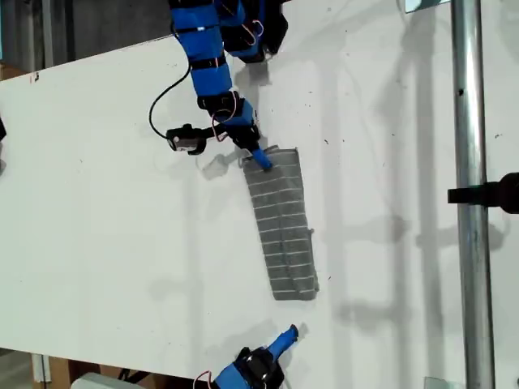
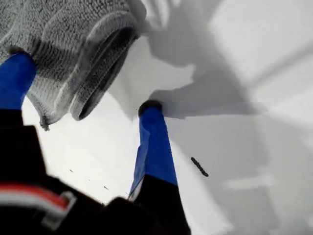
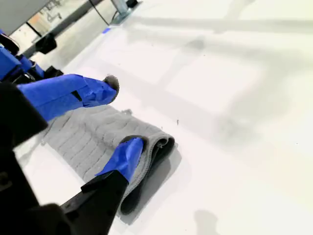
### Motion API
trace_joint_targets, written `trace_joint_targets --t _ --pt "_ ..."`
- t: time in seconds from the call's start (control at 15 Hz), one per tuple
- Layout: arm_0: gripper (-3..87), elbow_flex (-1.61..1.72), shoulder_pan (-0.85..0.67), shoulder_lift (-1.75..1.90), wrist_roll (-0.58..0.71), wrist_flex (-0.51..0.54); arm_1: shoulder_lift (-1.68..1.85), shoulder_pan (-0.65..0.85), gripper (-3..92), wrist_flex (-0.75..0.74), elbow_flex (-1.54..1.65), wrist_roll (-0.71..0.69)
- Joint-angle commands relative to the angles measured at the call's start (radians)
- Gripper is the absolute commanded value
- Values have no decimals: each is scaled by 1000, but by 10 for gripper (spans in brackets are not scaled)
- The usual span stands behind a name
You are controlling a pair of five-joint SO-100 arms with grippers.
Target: Grasp corners of a towel and fold twice.
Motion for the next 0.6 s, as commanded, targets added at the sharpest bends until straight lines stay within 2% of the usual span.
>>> trace_joint_targets --t 0.0,0.07,0.2,0.27,0.33,0.4,0.47,0.53 --pt "181 -8 8 6 -18 -6 -94 -25 421 -34 -140 11" --pt "181 -5 11 6 -23 -9 -117 -41 405 -72 -156 18" --pt "181 -2 9 6 -21 -11 -146 -91 372 -242 -170 37" --pt "181 -2 6 6 -18 -11 -158 -112 303 -330 -173 54" --pt "181 -3 5 6 -15 -11 -164 -123 154 -364 -175 87" --pt "181 -5 6 6 -15 -11 -150 -126 29 -324 -173 112" --pt "181 -6 12 6 -17 -11 -81 -124 -3 -213 -146 118" --pt "181 -2 17 6 -20 -11 21 -112 -3 25 -137 140"
